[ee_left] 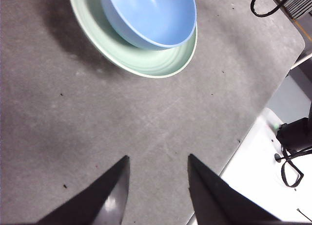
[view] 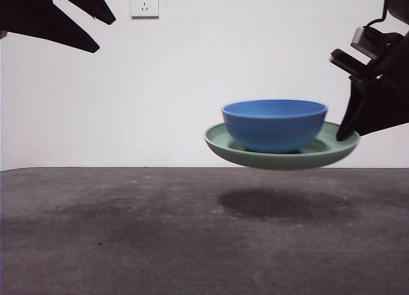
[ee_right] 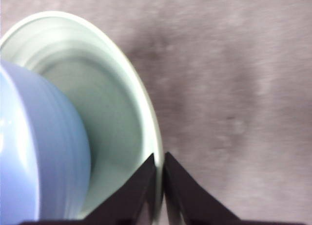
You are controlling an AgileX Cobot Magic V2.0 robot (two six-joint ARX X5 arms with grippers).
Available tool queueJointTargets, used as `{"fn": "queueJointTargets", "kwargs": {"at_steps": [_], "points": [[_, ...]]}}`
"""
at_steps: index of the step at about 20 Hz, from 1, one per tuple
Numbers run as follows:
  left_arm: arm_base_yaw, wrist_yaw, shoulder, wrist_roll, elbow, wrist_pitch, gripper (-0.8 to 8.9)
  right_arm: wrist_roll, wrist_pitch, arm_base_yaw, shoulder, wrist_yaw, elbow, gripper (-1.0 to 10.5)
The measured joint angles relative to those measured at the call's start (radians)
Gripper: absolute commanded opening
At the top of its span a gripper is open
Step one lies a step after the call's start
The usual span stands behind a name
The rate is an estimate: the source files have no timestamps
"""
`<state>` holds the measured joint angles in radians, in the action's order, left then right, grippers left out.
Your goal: Pick up the blue bowl, put it on the green plate, put it on desk
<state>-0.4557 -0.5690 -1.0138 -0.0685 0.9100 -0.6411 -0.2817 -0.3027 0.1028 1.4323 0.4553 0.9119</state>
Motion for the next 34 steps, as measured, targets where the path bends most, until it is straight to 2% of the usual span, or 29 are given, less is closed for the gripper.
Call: {"fn": "queueJointTargets", "kwargs": {"at_steps": [7, 13, 21, 26, 27, 29, 34], "points": [[0.000, 0.000, 0.000, 0.000, 0.000, 0.000, 1.90, -0.118, 0.123, 0.175, 0.009, -0.053, 0.000, 0.1], [0.000, 0.000, 0.000, 0.000, 0.000, -0.002, 1.90, -0.195, 0.207, 0.270, 0.113, -0.123, 0.000, 0.1], [0.000, 0.000, 0.000, 0.000, 0.000, -0.003, 1.90, -0.277, 0.294, 0.303, 0.299, -0.126, 0.000, 0.1], [0.000, 0.000, 0.000, 0.000, 0.000, -0.003, 1.90, -0.294, 0.300, 0.304, 0.315, -0.120, 0.000, 0.1], [0.000, 0.000, 0.000, 0.000, 0.000, -0.003, 1.90, -0.295, 0.300, 0.304, 0.315, -0.118, 0.000, 0.4], [0.000, 0.000, 0.000, 0.000, 0.000, -0.003, 1.90, -0.296, 0.305, 0.305, 0.315, -0.115, 0.000, 1.7], [0.000, 0.000, 0.000, 0.000, 0.000, -0.003, 1.90, -0.300, 0.290, 0.306, 0.299, -0.119, 0.000, 2.2]]}}
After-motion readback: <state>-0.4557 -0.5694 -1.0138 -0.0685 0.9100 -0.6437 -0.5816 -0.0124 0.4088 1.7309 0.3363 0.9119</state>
